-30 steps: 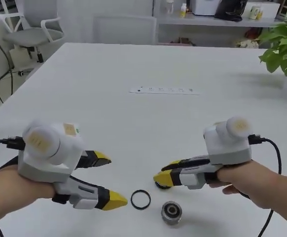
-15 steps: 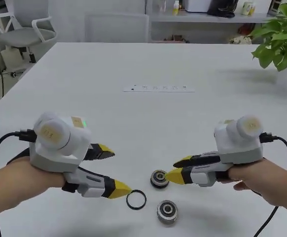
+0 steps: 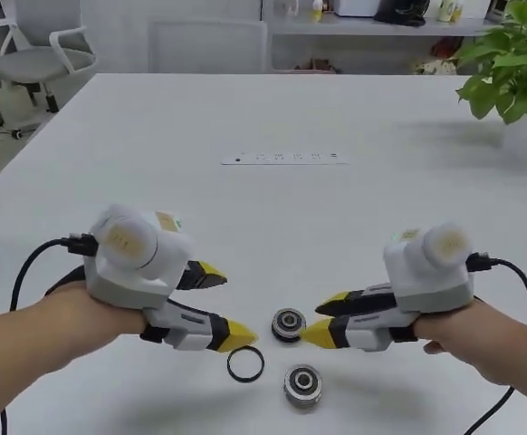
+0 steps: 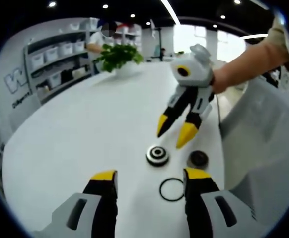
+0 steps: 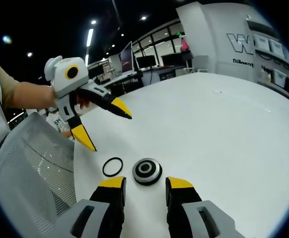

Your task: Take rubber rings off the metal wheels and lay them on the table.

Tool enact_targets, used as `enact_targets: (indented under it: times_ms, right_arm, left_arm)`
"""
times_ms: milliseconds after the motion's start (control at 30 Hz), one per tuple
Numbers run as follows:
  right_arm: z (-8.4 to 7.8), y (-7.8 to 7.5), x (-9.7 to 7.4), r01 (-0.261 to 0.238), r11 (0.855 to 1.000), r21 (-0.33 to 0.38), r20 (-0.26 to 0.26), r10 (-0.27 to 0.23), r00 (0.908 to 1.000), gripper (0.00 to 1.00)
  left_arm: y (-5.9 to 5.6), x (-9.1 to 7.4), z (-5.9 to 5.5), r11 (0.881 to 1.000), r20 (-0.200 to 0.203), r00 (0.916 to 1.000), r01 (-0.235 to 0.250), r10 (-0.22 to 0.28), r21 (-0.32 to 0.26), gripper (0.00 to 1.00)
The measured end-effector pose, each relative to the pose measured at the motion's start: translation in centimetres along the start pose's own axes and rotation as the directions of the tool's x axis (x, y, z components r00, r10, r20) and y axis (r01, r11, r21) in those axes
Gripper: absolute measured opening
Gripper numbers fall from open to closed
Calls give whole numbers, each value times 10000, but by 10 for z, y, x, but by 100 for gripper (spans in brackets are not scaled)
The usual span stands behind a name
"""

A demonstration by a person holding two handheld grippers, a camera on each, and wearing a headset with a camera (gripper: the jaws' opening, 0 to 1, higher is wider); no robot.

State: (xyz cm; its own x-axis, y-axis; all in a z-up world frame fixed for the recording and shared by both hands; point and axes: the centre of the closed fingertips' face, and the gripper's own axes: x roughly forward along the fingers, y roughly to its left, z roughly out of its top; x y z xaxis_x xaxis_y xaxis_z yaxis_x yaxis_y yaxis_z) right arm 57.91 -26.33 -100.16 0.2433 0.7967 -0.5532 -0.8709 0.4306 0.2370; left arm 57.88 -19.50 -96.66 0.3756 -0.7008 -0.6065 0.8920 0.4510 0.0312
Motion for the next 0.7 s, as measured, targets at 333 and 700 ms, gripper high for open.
enact_targets:
  times_ms: [333, 700]
  right_arm:
    - [-6, 1, 8, 36, 9984, -565, -243, -50, 9997, 27]
    - [-8, 2, 13, 82, 9954, -952, -342, -115, 9993, 25]
  left_arm:
    - [-11, 22, -4, 9991, -255, 9990, 383, -378, 167, 50]
    - [-16, 37, -4, 9978, -390, 9974, 620, -611, 224, 43]
